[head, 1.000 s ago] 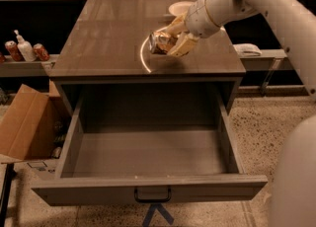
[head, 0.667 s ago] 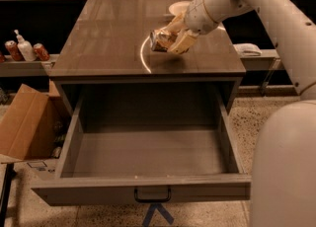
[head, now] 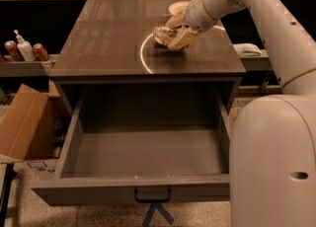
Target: Pick orange can from top drawer and place on counter
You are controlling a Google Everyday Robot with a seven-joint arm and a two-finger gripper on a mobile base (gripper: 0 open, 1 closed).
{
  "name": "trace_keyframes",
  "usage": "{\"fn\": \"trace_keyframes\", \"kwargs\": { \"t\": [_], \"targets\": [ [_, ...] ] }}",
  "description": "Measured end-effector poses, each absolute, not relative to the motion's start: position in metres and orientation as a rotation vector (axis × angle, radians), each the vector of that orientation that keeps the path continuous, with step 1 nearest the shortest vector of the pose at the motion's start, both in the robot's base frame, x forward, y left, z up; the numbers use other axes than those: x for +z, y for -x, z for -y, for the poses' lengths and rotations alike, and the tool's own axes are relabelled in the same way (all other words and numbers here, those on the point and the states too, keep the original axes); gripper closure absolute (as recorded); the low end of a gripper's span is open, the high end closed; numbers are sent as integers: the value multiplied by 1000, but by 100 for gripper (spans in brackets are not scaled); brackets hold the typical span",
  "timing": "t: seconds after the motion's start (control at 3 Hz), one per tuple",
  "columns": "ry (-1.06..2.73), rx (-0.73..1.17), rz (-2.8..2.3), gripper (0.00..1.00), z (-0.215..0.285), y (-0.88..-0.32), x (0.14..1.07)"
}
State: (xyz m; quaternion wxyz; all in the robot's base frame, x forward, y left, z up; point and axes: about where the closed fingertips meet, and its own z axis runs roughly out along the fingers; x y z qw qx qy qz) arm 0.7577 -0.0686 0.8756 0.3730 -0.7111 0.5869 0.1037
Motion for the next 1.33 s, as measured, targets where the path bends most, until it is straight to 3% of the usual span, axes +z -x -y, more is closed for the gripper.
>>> {"fn": "trace_keyframes", "kwargs": {
  "t": [0.33, 1.33],
  "targets": [
    [1818, 268, -1511, 0, 69, -763, 876],
    [1694, 139, -1549, 0, 120, -732, 921]
  ]
}}
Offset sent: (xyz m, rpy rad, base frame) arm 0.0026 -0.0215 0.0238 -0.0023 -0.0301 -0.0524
